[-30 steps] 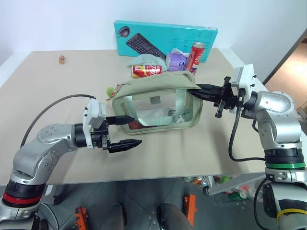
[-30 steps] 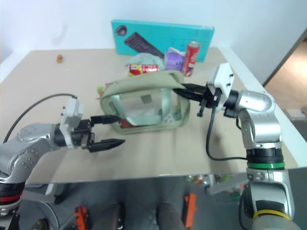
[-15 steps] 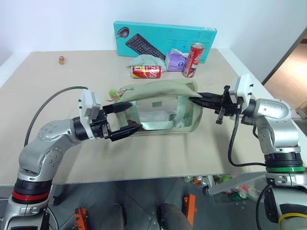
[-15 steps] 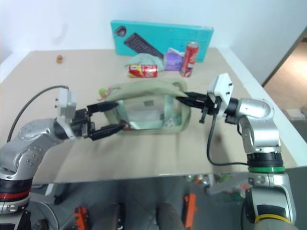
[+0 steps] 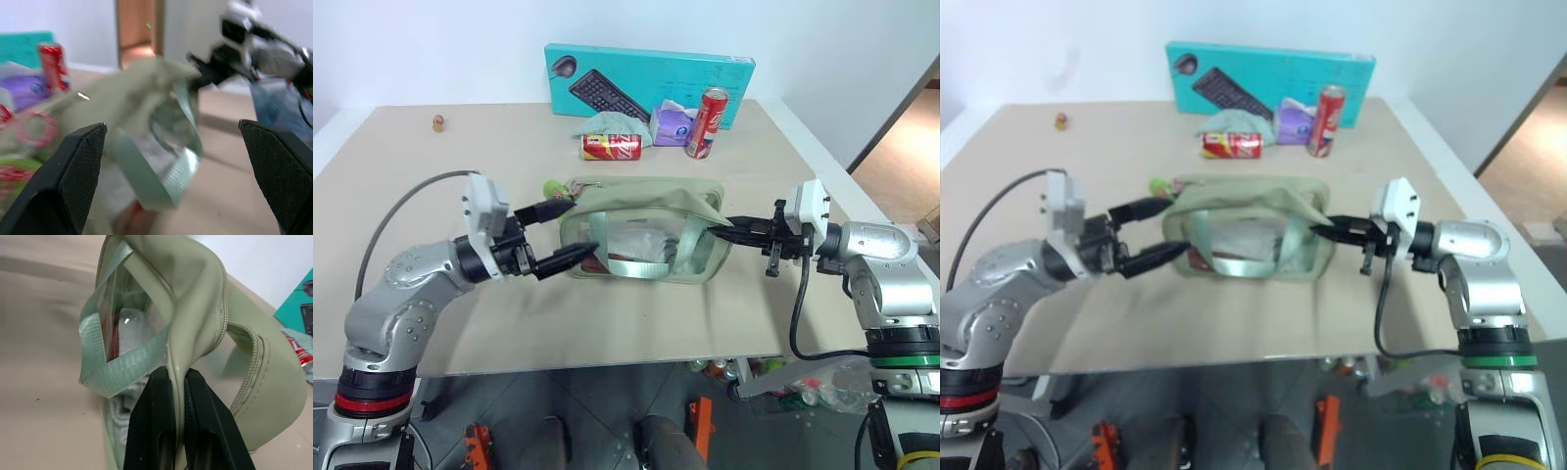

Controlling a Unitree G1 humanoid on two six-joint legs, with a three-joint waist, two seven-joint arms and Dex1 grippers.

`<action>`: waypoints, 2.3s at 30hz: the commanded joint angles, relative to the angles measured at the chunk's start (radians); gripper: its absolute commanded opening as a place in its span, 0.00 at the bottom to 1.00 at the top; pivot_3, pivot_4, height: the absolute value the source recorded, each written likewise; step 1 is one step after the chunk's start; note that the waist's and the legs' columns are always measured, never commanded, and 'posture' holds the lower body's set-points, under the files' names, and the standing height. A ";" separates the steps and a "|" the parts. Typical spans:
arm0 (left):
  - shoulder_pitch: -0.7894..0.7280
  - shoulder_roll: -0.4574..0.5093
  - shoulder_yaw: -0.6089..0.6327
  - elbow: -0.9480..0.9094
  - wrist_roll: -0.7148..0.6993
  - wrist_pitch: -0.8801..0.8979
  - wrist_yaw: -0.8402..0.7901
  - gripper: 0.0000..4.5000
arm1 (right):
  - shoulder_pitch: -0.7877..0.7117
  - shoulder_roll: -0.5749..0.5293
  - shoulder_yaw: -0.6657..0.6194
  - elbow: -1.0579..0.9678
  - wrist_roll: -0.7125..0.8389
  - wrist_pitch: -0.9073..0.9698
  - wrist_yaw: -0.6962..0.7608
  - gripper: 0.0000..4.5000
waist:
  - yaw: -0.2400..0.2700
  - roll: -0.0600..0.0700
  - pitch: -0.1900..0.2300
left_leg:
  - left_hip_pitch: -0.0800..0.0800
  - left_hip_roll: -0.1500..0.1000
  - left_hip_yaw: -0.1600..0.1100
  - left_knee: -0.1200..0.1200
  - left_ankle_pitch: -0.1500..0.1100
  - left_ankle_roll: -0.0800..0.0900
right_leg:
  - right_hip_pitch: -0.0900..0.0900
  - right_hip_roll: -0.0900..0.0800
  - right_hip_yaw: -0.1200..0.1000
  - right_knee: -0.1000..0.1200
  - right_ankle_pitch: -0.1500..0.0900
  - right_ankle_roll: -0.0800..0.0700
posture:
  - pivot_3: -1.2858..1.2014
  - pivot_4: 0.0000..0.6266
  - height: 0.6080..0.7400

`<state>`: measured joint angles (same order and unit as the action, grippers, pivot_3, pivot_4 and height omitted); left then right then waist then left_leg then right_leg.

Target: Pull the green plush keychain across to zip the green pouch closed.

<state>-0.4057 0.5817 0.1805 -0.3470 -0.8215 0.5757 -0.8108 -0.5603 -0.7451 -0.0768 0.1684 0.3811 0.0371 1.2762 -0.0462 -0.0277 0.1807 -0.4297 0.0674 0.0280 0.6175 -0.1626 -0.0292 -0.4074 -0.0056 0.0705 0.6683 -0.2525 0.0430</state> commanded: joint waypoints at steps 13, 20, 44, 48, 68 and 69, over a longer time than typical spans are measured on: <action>-0.176 0.105 0.030 0.426 0.177 -0.179 -0.133 1.00 | -0.006 -0.009 0.015 -0.052 -0.010 -0.006 0.009 0.01 | 0.001 0.000 0.000 | 0.001 0.000 0.001 0.000 0.000 0.000 | 0.000 0.000 0.000 0.000 0.000 0.000 | 0.52 0.24 1.00; -0.390 0.101 -0.072 0.834 0.318 -0.349 -0.389 1.00 | 0.003 -0.023 0.009 -0.093 -0.004 0.013 0.004 0.01 | 0.000 0.000 0.000 | 0.000 0.000 0.000 0.000 0.000 0.000 | -0.001 0.001 0.000 0.000 0.000 0.000 | 0.52 0.24 1.00; -0.712 -0.006 -0.086 1.321 0.477 -0.591 -0.651 0.37 | 0.062 -0.073 -0.022 -0.168 0.003 0.036 -0.031 0.00 | 0.001 0.000 0.000 | -0.002 0.000 0.000 0.000 0.000 0.000 | -0.002 0.001 -0.001 0.000 -0.001 0.000 | 0.52 0.24 1.00; -0.690 0.025 -0.078 1.245 0.464 -0.534 -0.678 0.06 | 0.060 -0.066 -0.013 -0.150 -0.004 0.020 -0.034 0.00 | 0.001 0.000 0.000 | -0.002 0.000 0.000 0.000 0.000 0.000 | -0.002 0.001 -0.001 0.000 -0.001 0.000 | 0.52 0.24 1.00; -0.633 -0.055 -0.066 0.762 0.357 -0.248 -0.511 0.01 | 0.022 -0.049 0.023 -0.057 -0.027 -0.059 0.000 0.00 | 0.001 0.000 0.000 | -0.002 0.000 -0.001 0.001 0.000 0.000 | 0.000 0.001 -0.001 0.001 -0.001 0.001 | 0.52 0.24 1.00; -0.630 -0.071 -0.073 0.736 0.352 -0.233 -0.498 0.01 | 0.020 -0.050 0.024 -0.054 -0.027 -0.061 0.000 0.00 | 0.000 0.000 0.000 | -0.002 0.000 0.000 0.001 0.000 0.000 | 0.000 0.001 -0.001 0.001 -0.001 0.001 | 0.52 0.24 1.00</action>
<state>-1.0309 0.5145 0.1064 0.4529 -0.4418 0.3285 -1.3302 -0.5243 -0.7920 -0.0507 0.1115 0.3615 -0.0125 1.2656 -0.0459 -0.0279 0.1807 -0.4312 0.0673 0.0276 0.6188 -0.1629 -0.0295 -0.4080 -0.0049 0.0697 0.6695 -0.2531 0.0438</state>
